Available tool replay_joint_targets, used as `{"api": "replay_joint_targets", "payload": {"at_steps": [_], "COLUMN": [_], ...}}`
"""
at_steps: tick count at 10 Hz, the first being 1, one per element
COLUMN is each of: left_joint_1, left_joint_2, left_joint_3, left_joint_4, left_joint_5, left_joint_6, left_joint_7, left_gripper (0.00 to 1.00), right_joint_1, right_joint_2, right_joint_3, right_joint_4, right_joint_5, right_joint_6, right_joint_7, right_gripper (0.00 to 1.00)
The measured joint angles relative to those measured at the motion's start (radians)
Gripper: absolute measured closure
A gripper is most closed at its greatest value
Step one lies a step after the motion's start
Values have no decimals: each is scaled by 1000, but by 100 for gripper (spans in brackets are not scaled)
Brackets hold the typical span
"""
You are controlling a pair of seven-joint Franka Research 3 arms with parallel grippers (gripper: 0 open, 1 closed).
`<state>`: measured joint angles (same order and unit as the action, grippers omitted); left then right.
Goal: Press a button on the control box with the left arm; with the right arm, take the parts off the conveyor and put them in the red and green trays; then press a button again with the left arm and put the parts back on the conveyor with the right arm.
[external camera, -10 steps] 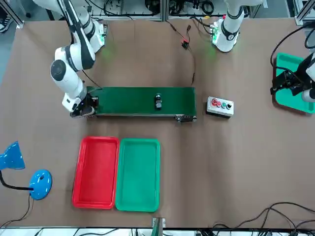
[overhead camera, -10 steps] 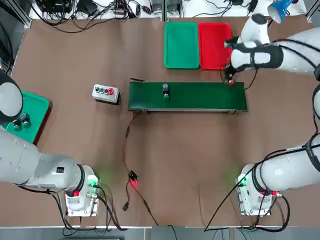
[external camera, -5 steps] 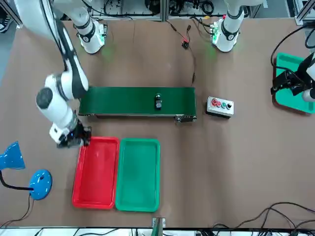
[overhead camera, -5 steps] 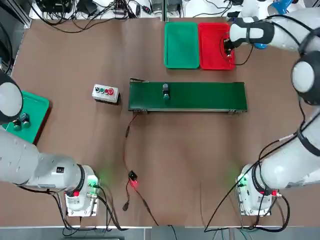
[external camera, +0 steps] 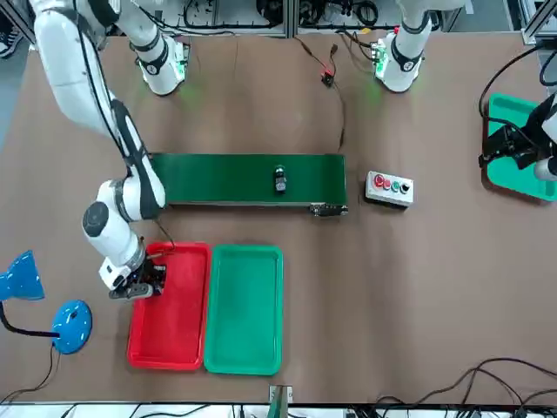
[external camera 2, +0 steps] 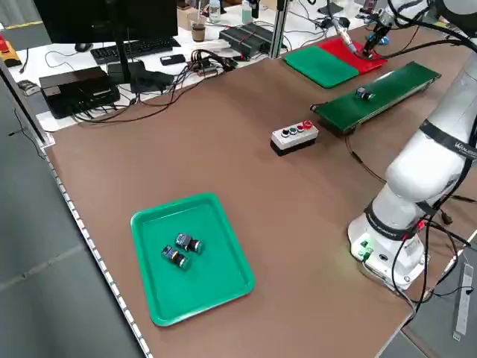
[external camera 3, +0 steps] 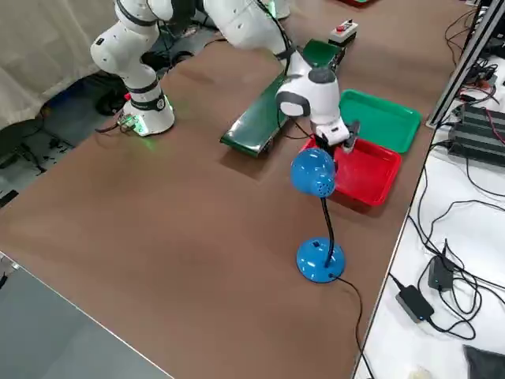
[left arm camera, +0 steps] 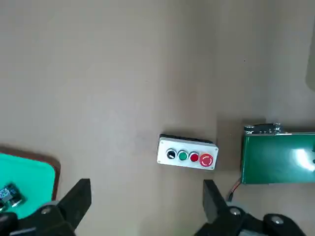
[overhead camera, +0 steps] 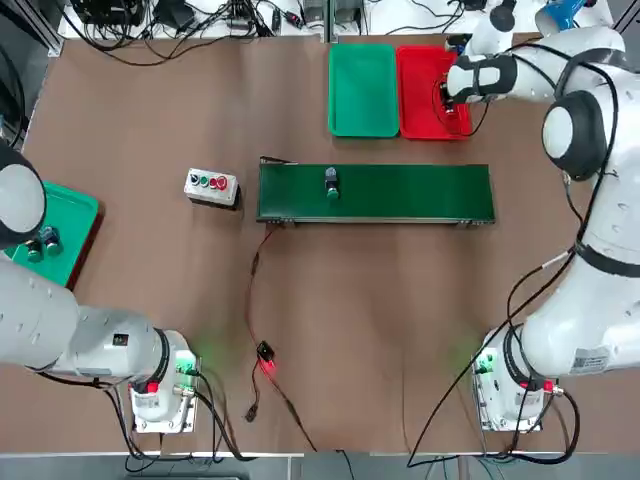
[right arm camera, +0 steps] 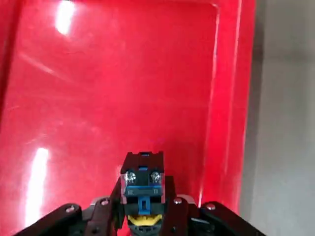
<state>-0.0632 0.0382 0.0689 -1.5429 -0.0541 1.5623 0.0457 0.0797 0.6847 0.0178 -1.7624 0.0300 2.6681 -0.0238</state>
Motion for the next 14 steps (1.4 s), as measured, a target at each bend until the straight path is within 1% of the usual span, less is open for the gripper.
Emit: {"api": "replay_joint_targets", "payload": {"at_steps": [2,3,6,7,8,9,11,12,14], "left_joint_1": [0,0,0,-1,-1,-1,-1,-1,-1], "left_joint_2": [0,0,0,0,0,0,0,0,1], "left_joint_3": [-1,-1,-1,-1,-1,-1,-1,-2,-1], "left_joint_4": [0,0,0,0,0,0,1,1,1], "left_joint_5": [0,0,0,0,0,0,0,0,0], "left_joint_6": [0,0,0,0,0,0,0,0,0], "left_joint_7": [0,0,0,0,0,0,0,0,0], "left_gripper": [0,0,0,0,0,0,0,0,0], "right_joint_1": [-1,-1,4,8,14,21,31,33,31], "right_joint_2": [2,2,1,-2,-20,-61,-204,-278,-399], "right_joint_3": [2,2,4,5,6,7,10,10,7], "right_joint_4": [2,2,9,15,24,36,51,51,51], "right_joint_5": [-1,-14,-36,-36,-36,-36,-36,-36,-36], "right_joint_6": [0,0,-3,-10,-45,-127,-320,-405,-554], "right_joint_7": [-14,-21,-26,-27,-27,-27,-8,10,34], "right_gripper": [65,52,8,0,0,0,0,0,0]}}
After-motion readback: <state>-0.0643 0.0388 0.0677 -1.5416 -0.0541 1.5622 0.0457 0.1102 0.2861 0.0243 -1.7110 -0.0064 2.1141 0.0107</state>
